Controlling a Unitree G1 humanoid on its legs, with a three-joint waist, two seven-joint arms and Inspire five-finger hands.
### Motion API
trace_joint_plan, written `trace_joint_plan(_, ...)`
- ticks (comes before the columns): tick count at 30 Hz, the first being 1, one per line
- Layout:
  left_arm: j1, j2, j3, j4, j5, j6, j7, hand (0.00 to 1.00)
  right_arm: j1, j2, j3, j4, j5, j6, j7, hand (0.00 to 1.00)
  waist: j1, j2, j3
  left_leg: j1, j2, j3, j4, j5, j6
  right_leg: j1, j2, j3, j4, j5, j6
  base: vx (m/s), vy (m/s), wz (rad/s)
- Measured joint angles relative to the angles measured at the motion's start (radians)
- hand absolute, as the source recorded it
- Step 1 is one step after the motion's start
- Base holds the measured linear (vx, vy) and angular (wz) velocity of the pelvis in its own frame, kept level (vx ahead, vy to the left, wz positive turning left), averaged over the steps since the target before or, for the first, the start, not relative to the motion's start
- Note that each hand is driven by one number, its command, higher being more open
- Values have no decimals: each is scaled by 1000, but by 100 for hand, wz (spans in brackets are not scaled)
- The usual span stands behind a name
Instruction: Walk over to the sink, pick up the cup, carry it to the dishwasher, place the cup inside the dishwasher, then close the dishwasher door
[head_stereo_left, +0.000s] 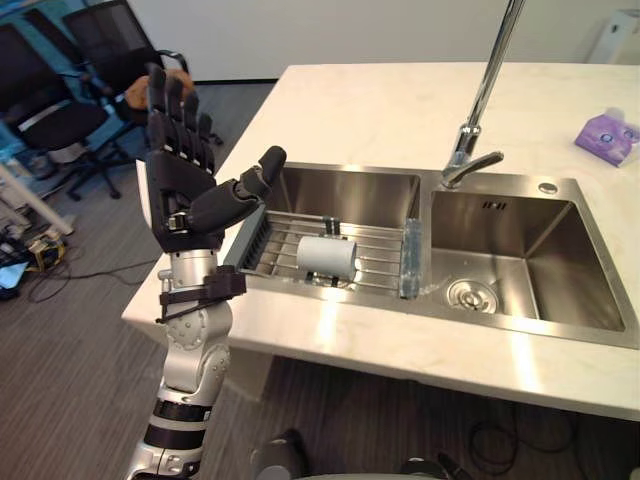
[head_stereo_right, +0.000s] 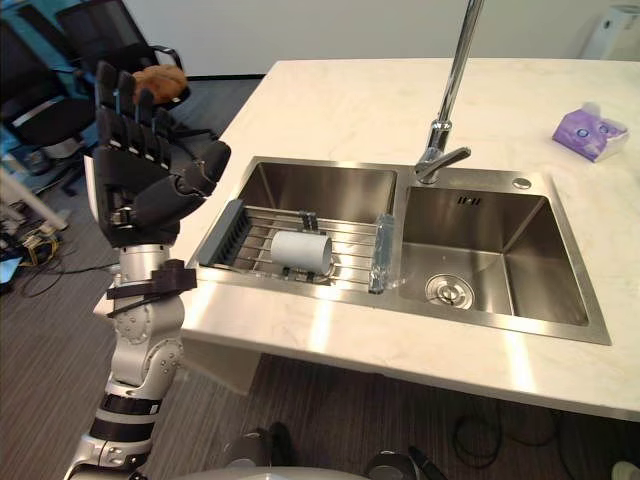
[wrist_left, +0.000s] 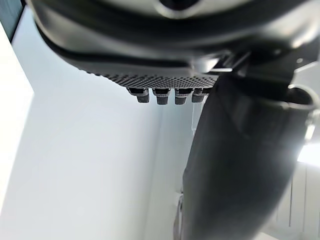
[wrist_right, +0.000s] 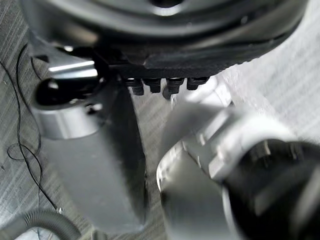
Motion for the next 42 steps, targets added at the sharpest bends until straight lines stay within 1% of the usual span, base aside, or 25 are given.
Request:
trace_joint_plan(1, 0, 4, 1, -2, -17, 24, -9, 100, -1, 1, -18, 14, 19, -5, -4, 100, -6, 1, -2, 16, -20, -4, -42, 0, 0, 0, -8, 1, -16, 5, 5, 130, 162, 3)
trace_joint_plan(2, 0, 9, 0, -2, -22, 39, -11, 100, -2, 1, -32, 24, 32, -6, -3, 100, -6, 3, -3, 33, -28, -10, -81, 0, 0, 0, -8, 2, -24, 10, 15, 117, 119, -9)
trace_joint_plan(3, 1, 17, -2, 2, -30, 71, -15, 100, -11, -1, -70, 55, 41, -12, -2, 100, -7, 17, -8, 91, -39, -16, -200, 6, -8, 1, 3, 5, -41, 20, 38, 72, 87, -6)
trace_joint_plan(4, 1, 19, -20, 13, -30, 106, -22, 100, -18, -5, -117, 83, 41, -23, -2, 100, -29, 51, -20, 149, -40, -28, -345, 22, -21, 1, 31, -9, -50, 19, 37, 52, 73, 0)
trace_joint_plan(5, 1, 21, -26, 18, -30, 112, -28, 100, -21, -3, -127, 90, 42, -26, -3, 100, -34, 52, -22, 156, -43, -30, -369, 37, -20, 3, 32, -13, -52, 17, 35, 0, 35, 14)
trace_joint_plan(6, -2, 32, -55, 43, -30, 135, -46, 100, -23, 3, -163, 101, 42, -32, 0, 100, -47, 59, -25, 176, -48, -39, -420, 67, -28, 6, 34, -19, -64, 16, 30, -3, 8, 10)
trace_joint_plan(7, -3, 44, -87, 75, -30, 163, -67, 100, -24, 7, -197, 116, 42, -36, 0, 100, -59, 62, -27, 179, -48, -43, -421, 67, -28, 12, 35, -23, -70, 16, 32, 3, -6, 6)
trace_joint_plan(8, -3, 48, -100, 93, -27, 176, -78, 100, -23, 8, -210, 122, 41, -39, -1, 100, -64, 62, -27, 182, -50, -43, -421, 66, -28, 16, 35, -24, -70, 17, 33, 0, 0, 0)
trace_joint_plan(9, -3, 51, -121, 123, -17, 198, -98, 100, -20, 11, -225, 123, 38, -43, 0, 100, -77, 63, -28, 182, -51, -43, -421, 63, -31, 17, 34, -23, -72, 19, 37, 0, 0, 0)
trace_joint_plan(10, -3, 52, -129, 136, 0, 206, -106, 100, -20, 13, -234, 123, 37, -45, 0, 100, -85, 63, -27, 182, -52, -43, -421, 62, -31, 17, 34, -23, -74, 21, 38, 11, 5, -5)
trace_joint_plan(11, -4, 58, -144, 163, 40, 222, -130, 100, -19, 18, -236, 123, 34, -51, -1, 100, -92, 63, -27, 183, -51, -41, -421, 58, -31, 16, 35, -20, -77, 28, 47, 23, 19, -8)
trace_joint_plan(12, -5, 73, -165, 178, 89, 245, -149, 100, -18, 19, -236, 123, 26, -53, -3, 100, -100, 62, -27, 183, -51, -37, -421, 54, -30, 16, 37, -16, -82, 32, 48, 20, 15, -11)
trace_joint_plan(13, -6, 84, -176, 183, 123, 254, -156, 100, -18, 19, -236, 125, 25, -53, -3, 100, -102, 63, -27, 183, -50, -35, -421, 53, -30, 16, 39, -14, -89, 37, 48, 32, 14, -15)
trace_joint_plan(15, -17, 127, -214, 202, 255, 290, -176, 100, -21, 16, -239, 127, 25, -49, 3, 100, -107, 62, -27, 183, -47, -25, -421, 49, -29, 20, 47, -5, -115, 55, 48, 51, 12, -16)
trace_joint_plan(16, -26, 145, -227, 209, 322, 299, -177, 100, -23, 12, -256, 128, 25, -42, 15, 100, -112, 61, -27, 183, -47, -23, -421, 48, -28, 26, 50, -4, -126, 64, 47, 49, 8, -9)
trace_joint_plan(19, -52, 180, -239, 212, 449, 306, -175, 100, -30, -10, -289, 128, 28, -22, 46, 100, -112, 60, -27, 185, -46, -19, -421, 46, -28, 37, 55, -4, -156, 84, 47, 15, 16, -6)
trace_joint_plan(22, -65, 201, -239, 212, 510, 306, -172, 100, -40, -32, -313, 129, 28, -8, 59, 100, -112, 54, -28, 196, -45, -17, -421, 44, -28, 48, 56, -2, -164, 89, 46, -15, 16, -5)
trace_joint_plan(25, -65, 221, -239, 213, 569, 297, -163, 100, -48, -52, -326, 132, 32, 1, 79, 100, -112, 43, -32, 204, -43, -17, -422, 36, -37, 55, 59, 1, -171, 91, 43, -31, 11, -4)
trace_joint_plan(30, -65, 236, -239, 247, 676, 247, -144, 100, -65, -59, -359, 149, 32, 12, 103, 100, -110, 20, -35, 205, -39, -17, -426, 35, -37, 55, 64, 3, -176, 95, 38, -15, 2, -1)
trace_joint_plan(31, -65, 242, -239, 260, 712, 233, -140, 100, -66, -58, -363, 157, 31, 17, 111, 100, -110, 10, -39, 205, -39, -16, -425, 35, -37, 55, 65, 4, -178, 96, 38, 0, 0, 0)
trace_joint_plan(36, -65, 248, -240, 315, 818, 198, -135, 100, -70, -53, -392, 169, 31, 27, 117, 100, -111, -15, -52, 206, -41, -11, -422, 34, -35, 58, 64, 1, -187, 104, 37, 24, 2, -3)
trace_joint_plan(39, -64, 259, -257, 368, 871, 192, -134, 100, -72, -54, -393, 160, 26, 28, 118, 100, -113, -16, -52, 208, -43, -11, -422, 29, -37, 76, 67, -8, -223, 119, 28, 0, 0, 0)
trace_joint_plan(42, -57, 269, -272, 399, 912, 194, -123, 100, -80, -54, -392, 160, 24, 32, 117, 100, -112, -18, -51, 209, -43, -11, -422, 26, -37, 84, 69, -13, -241, 121, 19, 0, 0, 0)
